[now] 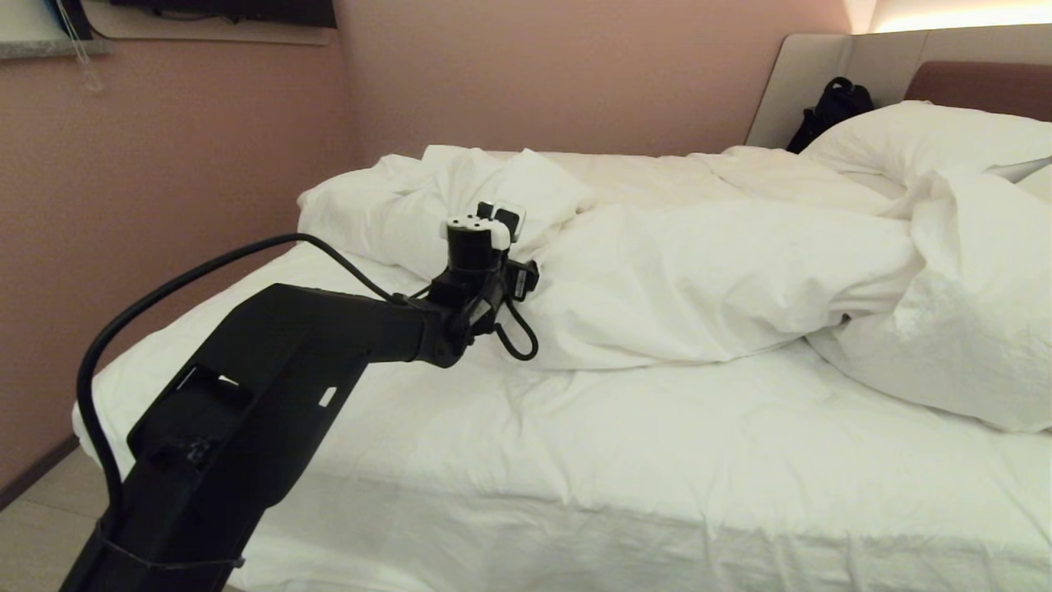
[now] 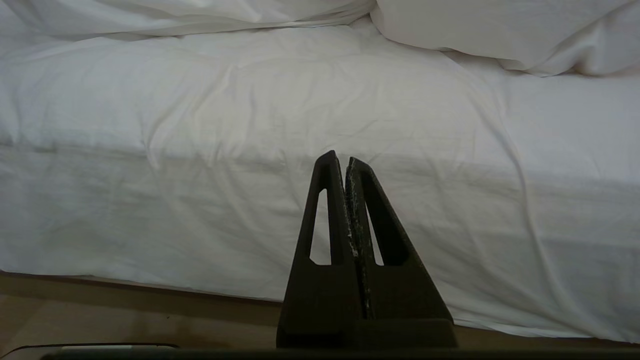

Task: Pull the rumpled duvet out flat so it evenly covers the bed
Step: Hold the folded corner of the quilt

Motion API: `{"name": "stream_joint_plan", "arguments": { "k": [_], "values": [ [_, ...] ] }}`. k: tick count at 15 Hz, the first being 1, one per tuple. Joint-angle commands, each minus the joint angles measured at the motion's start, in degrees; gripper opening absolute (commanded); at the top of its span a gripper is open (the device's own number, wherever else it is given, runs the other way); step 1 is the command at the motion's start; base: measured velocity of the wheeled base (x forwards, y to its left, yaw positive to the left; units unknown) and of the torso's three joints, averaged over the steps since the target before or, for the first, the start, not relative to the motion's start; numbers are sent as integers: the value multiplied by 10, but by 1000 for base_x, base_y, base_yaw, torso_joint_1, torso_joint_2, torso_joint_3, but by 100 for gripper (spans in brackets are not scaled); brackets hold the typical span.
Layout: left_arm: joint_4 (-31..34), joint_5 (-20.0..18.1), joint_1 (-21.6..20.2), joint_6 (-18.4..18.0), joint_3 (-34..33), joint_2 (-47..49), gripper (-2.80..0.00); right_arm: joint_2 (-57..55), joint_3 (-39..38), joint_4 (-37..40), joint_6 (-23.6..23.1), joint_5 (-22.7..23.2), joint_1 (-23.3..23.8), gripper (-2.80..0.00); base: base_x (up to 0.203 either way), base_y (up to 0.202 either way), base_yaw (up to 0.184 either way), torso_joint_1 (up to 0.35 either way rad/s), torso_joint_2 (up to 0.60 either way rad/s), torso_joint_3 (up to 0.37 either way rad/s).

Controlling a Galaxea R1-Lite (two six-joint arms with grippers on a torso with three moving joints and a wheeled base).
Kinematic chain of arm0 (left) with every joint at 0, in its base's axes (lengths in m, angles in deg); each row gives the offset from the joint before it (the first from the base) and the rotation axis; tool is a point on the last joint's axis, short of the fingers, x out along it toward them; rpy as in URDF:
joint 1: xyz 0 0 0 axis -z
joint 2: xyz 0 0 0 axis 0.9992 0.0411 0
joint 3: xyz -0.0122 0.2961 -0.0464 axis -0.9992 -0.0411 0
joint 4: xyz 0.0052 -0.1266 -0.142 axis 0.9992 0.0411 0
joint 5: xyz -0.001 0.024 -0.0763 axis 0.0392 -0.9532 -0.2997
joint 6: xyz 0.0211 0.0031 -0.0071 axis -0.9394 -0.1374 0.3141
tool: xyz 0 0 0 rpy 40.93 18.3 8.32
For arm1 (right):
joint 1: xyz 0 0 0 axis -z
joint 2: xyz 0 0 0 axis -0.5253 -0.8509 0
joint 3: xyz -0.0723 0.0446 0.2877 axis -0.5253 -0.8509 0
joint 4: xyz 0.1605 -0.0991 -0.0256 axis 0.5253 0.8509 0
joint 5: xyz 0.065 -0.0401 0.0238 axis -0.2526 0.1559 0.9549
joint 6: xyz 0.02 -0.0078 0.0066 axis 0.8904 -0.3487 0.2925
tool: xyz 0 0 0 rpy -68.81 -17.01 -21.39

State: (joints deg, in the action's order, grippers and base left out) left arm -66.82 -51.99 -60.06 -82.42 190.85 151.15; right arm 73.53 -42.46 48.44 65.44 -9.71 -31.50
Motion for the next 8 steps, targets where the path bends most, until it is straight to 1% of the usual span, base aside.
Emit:
{"name": "stream_joint_plan", "arguments": {
  "k": [1, 8],
  "values": [
    [-7, 1, 0, 0, 0, -1, -280, 0, 0, 0, 0, 0, 0, -280, 0, 0, 0, 0, 0, 0],
    [-18, -3, -4, 1, 0, -1, -280, 0, 0, 0, 0, 0, 0, -280, 0, 0, 0, 0, 0, 0]
  ]
}}
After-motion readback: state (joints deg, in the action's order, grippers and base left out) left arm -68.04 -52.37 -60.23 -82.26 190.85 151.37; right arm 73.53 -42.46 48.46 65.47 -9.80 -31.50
